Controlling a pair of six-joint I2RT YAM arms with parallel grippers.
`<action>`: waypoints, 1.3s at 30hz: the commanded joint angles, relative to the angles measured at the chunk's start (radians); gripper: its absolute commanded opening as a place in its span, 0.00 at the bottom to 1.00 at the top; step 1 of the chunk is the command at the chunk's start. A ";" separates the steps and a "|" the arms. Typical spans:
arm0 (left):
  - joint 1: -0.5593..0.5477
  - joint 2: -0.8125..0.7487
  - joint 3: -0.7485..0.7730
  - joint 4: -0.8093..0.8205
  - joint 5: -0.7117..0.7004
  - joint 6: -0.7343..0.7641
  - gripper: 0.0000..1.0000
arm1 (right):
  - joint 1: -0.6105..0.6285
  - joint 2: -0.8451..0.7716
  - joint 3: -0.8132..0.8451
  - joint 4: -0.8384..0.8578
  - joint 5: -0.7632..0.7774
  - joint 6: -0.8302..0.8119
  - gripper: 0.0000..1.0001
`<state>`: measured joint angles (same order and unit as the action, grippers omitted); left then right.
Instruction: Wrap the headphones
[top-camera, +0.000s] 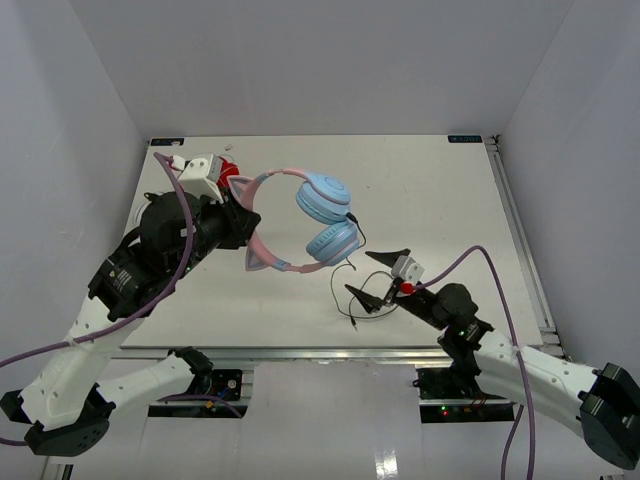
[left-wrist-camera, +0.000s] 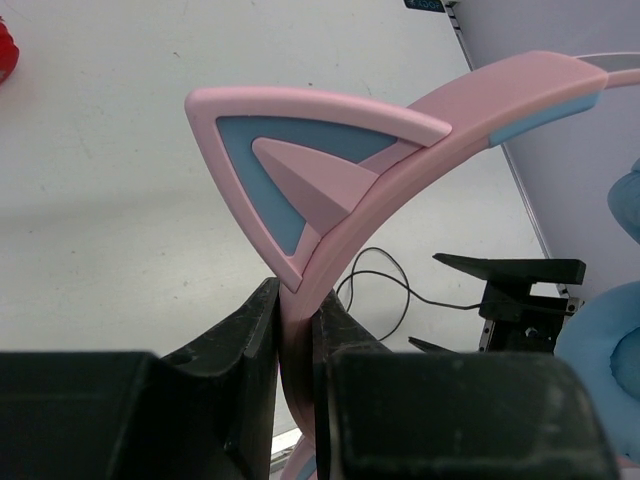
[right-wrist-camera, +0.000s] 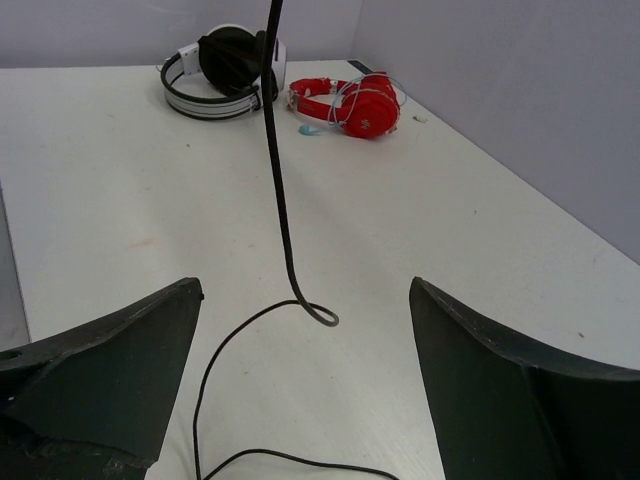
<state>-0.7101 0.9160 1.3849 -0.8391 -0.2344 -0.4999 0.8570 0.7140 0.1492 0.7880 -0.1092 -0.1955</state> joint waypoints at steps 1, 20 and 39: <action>-0.002 -0.029 0.051 0.057 0.053 -0.044 0.00 | 0.000 0.056 0.089 0.090 -0.101 -0.037 0.90; -0.002 -0.028 0.071 0.066 0.079 -0.068 0.00 | -0.001 0.321 0.165 0.137 -0.165 -0.021 0.67; -0.002 -0.090 -0.005 0.141 0.128 -0.069 0.00 | -0.001 0.378 0.108 0.275 -0.083 0.014 0.08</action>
<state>-0.7101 0.8861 1.3902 -0.8203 -0.1674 -0.5424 0.8570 1.1222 0.2781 0.9752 -0.2684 -0.1877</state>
